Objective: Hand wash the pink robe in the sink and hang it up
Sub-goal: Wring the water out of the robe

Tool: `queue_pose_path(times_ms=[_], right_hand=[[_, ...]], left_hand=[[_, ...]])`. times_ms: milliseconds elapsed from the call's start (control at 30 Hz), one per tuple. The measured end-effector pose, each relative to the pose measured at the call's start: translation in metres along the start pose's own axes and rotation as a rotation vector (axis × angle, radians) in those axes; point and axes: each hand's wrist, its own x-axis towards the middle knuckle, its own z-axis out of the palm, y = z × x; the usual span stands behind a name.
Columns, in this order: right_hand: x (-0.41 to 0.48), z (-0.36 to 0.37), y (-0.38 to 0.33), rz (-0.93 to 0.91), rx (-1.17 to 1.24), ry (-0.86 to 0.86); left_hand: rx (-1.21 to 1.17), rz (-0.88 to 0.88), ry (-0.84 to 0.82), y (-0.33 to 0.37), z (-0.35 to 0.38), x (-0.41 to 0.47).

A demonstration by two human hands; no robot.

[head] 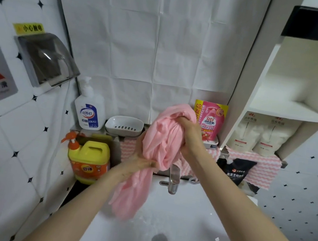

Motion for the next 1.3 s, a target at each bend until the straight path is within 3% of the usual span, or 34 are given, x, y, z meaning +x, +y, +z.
queue_pose_path(times_ms=[133,200,333,433,533,633,767,900,1033,1200,1300], right_hand=[[0.002,0.005,0.003,0.077,0.212,0.005],[0.002,0.009,0.001,0.109,0.318,-0.03],[0.002,0.018,-0.004,0.122,0.52,-0.11],[-0.001,0.021,0.002,0.143,0.544,-0.132],[-0.007,0.014,0.013,0.16,0.441,-0.14],[-0.006,-0.003,0.023,0.083,0.151,-0.13],[-0.021,-0.033,0.034,0.039,-0.183,-0.228],[-0.031,-0.064,0.031,0.09,-0.332,-0.541],[-0.023,-0.067,0.002,-0.038,-0.334,-0.468],[-0.014,-0.026,-0.031,-0.237,-0.61,-0.468],[-0.016,-0.009,-0.032,-0.241,-0.624,-0.445]], left_hand=[[0.169,-0.135,-0.116,0.0,0.001,-0.003],[0.151,-0.115,-0.059,-0.014,0.004,-0.001],[-0.139,-0.12,0.042,-0.03,0.025,-0.004],[-0.283,-0.161,0.076,-0.017,0.037,-0.002],[-0.478,-0.175,0.088,-0.008,0.041,0.001],[-0.779,-0.085,0.12,-0.005,0.038,0.003],[-0.967,0.044,0.048,0.019,0.033,0.003],[-0.839,-0.072,0.229,0.042,0.025,0.006],[-0.465,0.042,0.308,0.052,0.014,0.013],[-0.004,0.113,0.108,0.067,0.016,0.025],[0.112,0.107,0.077,0.067,0.02,0.034]])
